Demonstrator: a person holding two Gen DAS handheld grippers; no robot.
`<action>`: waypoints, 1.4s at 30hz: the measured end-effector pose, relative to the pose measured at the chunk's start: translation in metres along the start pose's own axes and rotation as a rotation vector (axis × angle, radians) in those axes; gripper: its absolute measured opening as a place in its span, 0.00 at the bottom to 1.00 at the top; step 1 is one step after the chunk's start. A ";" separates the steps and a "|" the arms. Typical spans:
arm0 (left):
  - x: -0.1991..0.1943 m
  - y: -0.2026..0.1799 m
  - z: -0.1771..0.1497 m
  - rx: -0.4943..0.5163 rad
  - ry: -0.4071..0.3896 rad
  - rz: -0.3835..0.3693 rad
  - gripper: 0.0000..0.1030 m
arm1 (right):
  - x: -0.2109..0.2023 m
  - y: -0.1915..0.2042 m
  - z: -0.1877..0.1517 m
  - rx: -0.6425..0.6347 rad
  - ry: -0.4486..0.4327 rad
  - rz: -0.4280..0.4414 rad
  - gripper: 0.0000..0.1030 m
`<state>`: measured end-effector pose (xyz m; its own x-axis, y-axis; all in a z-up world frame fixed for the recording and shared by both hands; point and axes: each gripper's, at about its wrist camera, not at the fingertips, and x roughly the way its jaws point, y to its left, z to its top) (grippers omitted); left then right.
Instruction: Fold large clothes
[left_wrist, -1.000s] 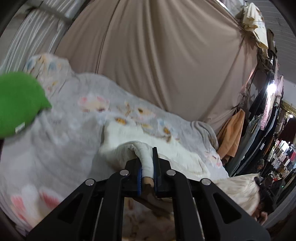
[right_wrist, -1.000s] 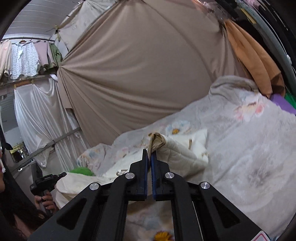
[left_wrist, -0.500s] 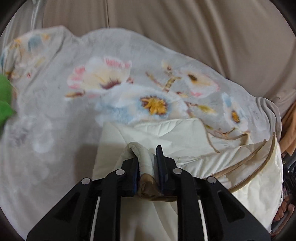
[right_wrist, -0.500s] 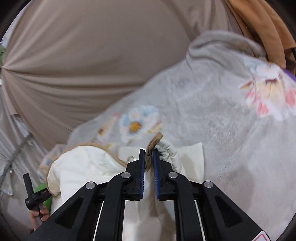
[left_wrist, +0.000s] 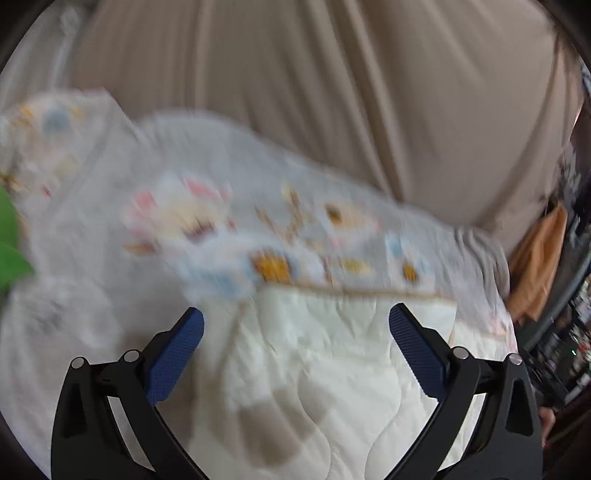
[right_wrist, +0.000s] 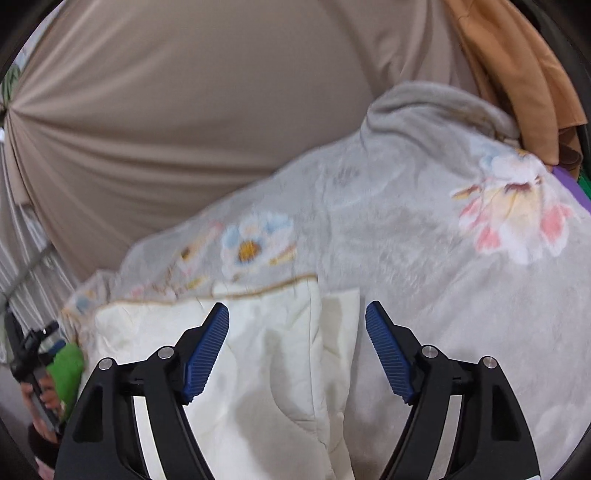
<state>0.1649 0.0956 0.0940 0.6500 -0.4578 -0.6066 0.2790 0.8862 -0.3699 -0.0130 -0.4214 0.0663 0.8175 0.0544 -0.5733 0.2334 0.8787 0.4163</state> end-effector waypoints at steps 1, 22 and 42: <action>0.021 0.002 -0.003 -0.005 0.068 0.005 0.95 | 0.014 0.002 -0.003 -0.006 0.044 -0.015 0.74; 0.069 -0.007 -0.052 0.118 0.097 0.250 0.11 | 0.020 0.045 -0.021 -0.170 -0.018 -0.053 0.07; 0.021 -0.146 -0.043 0.340 -0.017 0.014 0.61 | 0.028 0.206 -0.061 -0.452 0.119 0.250 0.30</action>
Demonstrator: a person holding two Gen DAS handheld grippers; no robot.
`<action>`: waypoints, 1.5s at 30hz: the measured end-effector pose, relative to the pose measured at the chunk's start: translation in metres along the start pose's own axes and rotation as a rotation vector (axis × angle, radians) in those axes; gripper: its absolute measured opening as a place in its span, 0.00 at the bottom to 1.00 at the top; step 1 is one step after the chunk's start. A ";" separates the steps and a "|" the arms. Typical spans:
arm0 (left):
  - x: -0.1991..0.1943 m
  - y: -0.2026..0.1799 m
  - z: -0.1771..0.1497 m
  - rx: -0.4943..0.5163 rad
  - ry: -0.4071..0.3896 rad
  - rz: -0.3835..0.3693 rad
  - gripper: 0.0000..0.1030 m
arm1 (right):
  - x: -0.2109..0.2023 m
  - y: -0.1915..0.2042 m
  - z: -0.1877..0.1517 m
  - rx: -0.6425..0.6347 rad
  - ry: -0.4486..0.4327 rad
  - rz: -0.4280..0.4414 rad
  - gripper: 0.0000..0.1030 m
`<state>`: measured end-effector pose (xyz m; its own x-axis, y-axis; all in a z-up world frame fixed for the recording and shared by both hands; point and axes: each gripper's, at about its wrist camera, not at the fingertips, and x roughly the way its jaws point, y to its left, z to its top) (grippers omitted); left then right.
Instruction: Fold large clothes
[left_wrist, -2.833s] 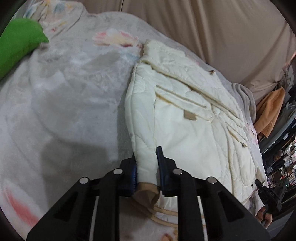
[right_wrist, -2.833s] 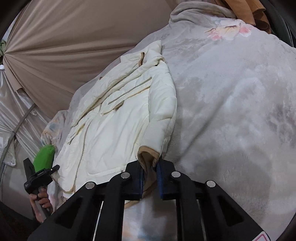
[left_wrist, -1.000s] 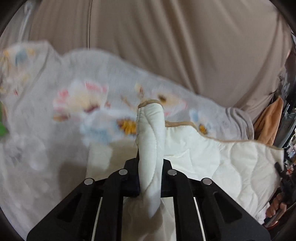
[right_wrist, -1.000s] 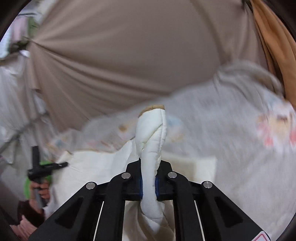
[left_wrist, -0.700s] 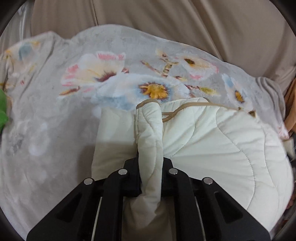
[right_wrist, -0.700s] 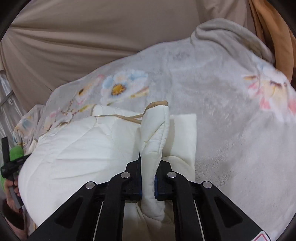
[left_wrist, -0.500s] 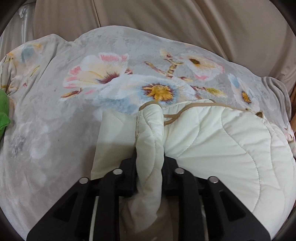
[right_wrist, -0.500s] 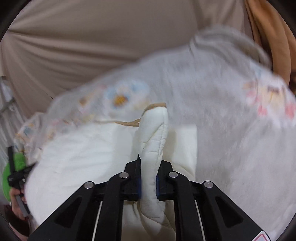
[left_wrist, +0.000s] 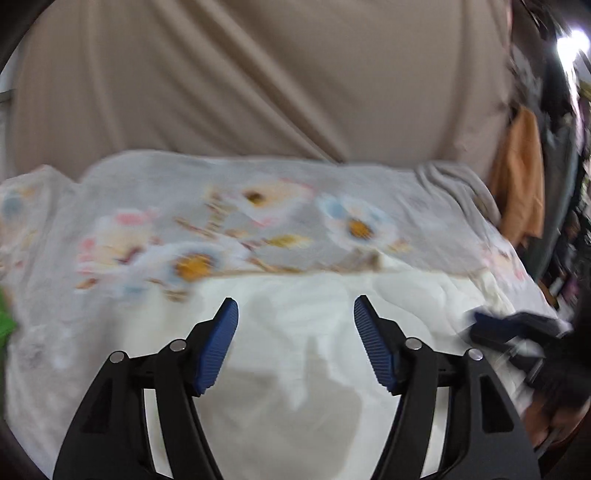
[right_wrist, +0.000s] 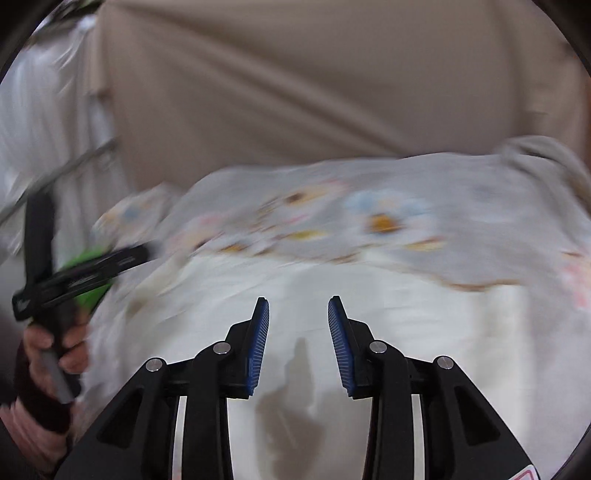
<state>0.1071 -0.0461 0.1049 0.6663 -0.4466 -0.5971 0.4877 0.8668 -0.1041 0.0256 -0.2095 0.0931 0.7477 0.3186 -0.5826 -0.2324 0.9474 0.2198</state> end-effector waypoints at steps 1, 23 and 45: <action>0.017 -0.008 -0.004 0.017 0.037 0.001 0.61 | 0.021 0.017 -0.005 -0.064 0.054 0.012 0.23; 0.101 0.129 -0.027 -0.126 0.119 0.298 0.63 | 0.015 -0.212 -0.040 0.306 0.094 -0.408 0.07; -0.012 0.108 -0.032 -0.242 0.031 0.244 0.85 | 0.031 -0.033 0.030 0.077 0.068 -0.184 0.18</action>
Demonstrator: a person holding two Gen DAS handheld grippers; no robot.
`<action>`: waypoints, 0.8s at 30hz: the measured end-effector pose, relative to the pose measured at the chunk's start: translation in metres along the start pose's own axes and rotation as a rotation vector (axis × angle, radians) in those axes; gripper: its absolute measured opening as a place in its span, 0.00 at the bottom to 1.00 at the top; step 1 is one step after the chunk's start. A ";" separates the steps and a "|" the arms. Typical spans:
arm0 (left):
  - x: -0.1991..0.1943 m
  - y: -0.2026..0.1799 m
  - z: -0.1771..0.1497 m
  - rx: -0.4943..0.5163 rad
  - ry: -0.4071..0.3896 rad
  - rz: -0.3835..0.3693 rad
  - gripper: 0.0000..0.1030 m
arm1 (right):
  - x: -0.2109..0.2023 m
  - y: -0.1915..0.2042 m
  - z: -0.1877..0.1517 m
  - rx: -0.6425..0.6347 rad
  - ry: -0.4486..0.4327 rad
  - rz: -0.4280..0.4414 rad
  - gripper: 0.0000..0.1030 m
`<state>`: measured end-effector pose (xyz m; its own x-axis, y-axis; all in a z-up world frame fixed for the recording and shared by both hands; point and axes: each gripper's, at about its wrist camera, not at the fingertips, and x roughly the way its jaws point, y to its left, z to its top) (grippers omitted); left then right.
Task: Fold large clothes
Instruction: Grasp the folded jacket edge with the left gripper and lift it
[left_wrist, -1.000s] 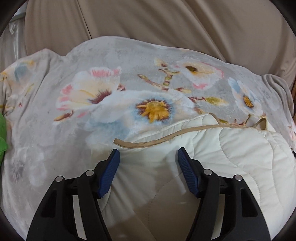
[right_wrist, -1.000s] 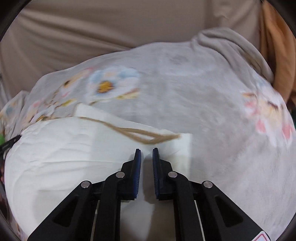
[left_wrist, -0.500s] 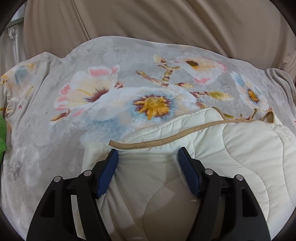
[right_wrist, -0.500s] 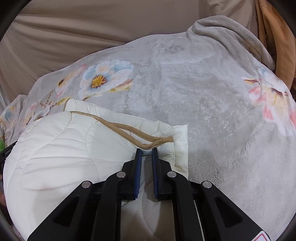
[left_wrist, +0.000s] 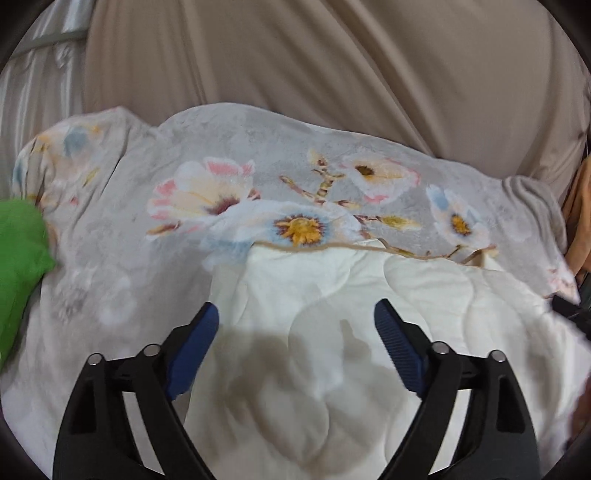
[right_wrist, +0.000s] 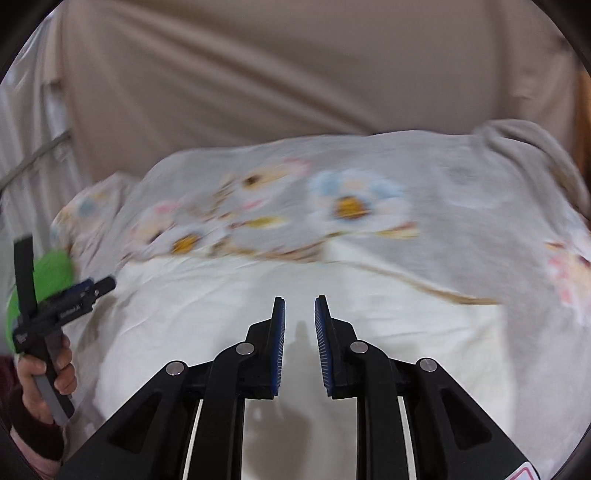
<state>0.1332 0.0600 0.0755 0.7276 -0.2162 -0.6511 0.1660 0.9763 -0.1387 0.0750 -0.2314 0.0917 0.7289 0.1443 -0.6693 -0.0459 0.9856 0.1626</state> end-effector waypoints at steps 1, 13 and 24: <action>-0.005 0.005 -0.004 -0.012 0.010 -0.005 0.85 | 0.019 0.017 0.000 -0.030 0.029 0.010 0.18; 0.015 0.096 -0.083 -0.343 0.223 -0.136 0.96 | 0.099 0.047 -0.031 -0.094 0.106 -0.009 0.15; -0.016 0.051 -0.045 -0.271 0.138 -0.202 0.24 | 0.085 0.035 -0.024 -0.032 0.081 0.062 0.15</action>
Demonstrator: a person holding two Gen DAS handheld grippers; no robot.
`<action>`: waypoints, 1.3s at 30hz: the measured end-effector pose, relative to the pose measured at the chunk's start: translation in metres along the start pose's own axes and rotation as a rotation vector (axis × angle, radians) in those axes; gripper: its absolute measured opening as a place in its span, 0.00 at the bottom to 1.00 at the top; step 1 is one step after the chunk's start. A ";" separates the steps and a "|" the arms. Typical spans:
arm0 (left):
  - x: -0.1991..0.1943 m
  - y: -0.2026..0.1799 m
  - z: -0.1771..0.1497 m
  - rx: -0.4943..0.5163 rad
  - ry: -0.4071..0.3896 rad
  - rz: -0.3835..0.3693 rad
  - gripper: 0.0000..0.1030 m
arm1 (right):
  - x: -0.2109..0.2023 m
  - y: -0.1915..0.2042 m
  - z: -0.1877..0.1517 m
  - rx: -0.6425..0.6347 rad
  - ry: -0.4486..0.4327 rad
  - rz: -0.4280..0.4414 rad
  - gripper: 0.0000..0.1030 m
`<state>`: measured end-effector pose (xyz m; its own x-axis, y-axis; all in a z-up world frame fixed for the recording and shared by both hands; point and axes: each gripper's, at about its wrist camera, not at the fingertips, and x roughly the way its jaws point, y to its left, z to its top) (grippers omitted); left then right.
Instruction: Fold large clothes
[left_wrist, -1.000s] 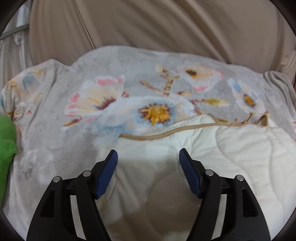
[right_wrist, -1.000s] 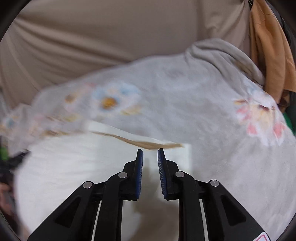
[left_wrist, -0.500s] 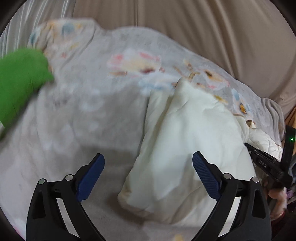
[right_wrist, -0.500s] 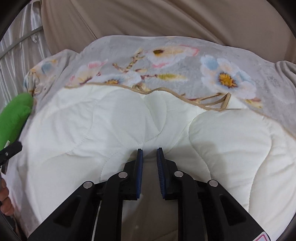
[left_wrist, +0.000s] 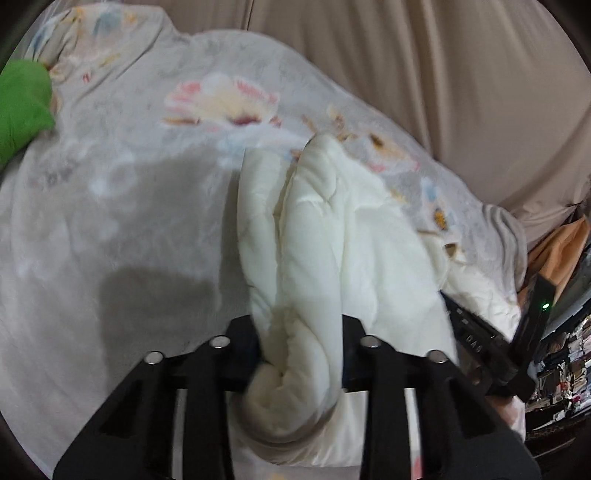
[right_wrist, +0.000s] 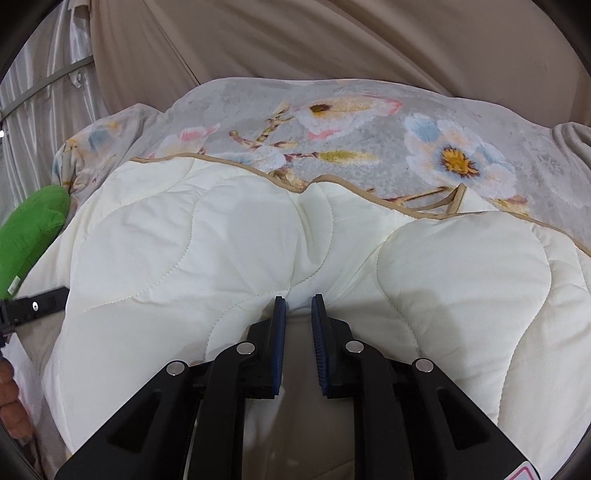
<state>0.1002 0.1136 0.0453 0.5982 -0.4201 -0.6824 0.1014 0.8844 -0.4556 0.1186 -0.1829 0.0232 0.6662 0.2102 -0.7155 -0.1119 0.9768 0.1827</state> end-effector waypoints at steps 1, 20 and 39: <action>-0.009 -0.004 0.004 0.002 -0.014 -0.026 0.23 | -0.009 -0.003 0.000 0.024 -0.011 0.023 0.16; -0.055 -0.274 -0.061 0.536 -0.055 -0.371 0.19 | -0.072 -0.052 -0.099 0.291 0.036 0.318 0.00; 0.003 -0.312 -0.132 0.654 0.095 -0.434 0.62 | -0.262 -0.156 -0.140 0.496 -0.320 0.066 0.72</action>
<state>-0.0349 -0.1902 0.1102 0.3307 -0.7446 -0.5798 0.7745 0.5651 -0.2841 -0.1418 -0.3848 0.0878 0.8673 0.1713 -0.4675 0.1462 0.8099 0.5681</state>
